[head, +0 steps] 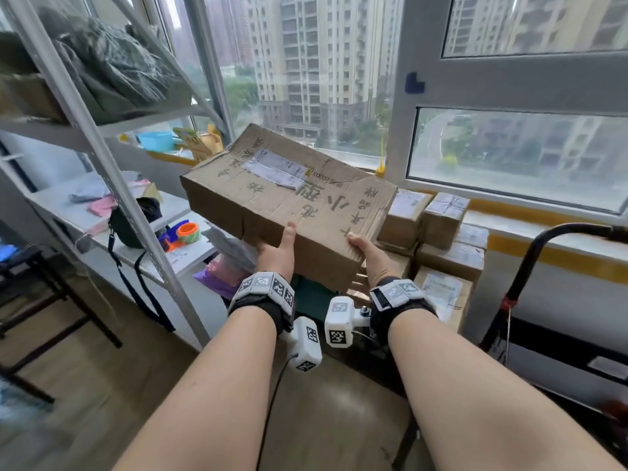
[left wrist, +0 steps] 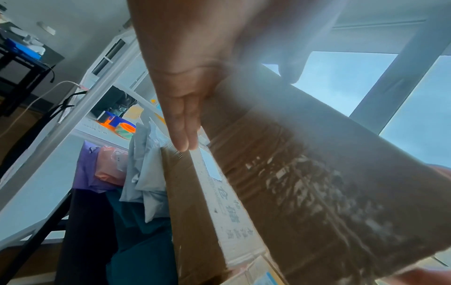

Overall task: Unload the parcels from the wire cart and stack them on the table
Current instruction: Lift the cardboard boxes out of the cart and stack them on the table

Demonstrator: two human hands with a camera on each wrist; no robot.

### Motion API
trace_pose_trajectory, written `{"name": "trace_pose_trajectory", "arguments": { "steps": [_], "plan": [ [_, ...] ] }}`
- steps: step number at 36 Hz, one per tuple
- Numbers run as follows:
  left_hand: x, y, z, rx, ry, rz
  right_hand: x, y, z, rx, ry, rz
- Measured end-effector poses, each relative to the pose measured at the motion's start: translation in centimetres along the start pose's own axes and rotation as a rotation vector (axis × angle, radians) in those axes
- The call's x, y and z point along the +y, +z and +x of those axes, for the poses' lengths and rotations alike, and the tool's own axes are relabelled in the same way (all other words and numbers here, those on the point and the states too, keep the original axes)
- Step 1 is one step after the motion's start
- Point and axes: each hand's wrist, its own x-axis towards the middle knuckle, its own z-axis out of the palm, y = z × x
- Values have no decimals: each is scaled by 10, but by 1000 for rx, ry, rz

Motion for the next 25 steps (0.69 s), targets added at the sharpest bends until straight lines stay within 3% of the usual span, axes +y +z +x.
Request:
{"name": "trace_pose_trajectory", "arguments": {
  "steps": [7, 10, 18, 21, 25],
  "plan": [
    [22, -8, 70, 67, -54, -68, -16, 20, 40, 44, 31, -31],
    [28, -6, 129, 81, -75, -79, -24, 30, 58, 80, -17, -70],
    [59, -7, 190, -124, -65, -177, -38, 71, 102, 227, -87, -55],
    [51, 5, 228, -145, -99, -184, -32, 81, 121, 292, -59, -87],
    [54, 5, 229, -159, -101, -120, -15, 73, 154, 349, 7, -98]
  ]
}}
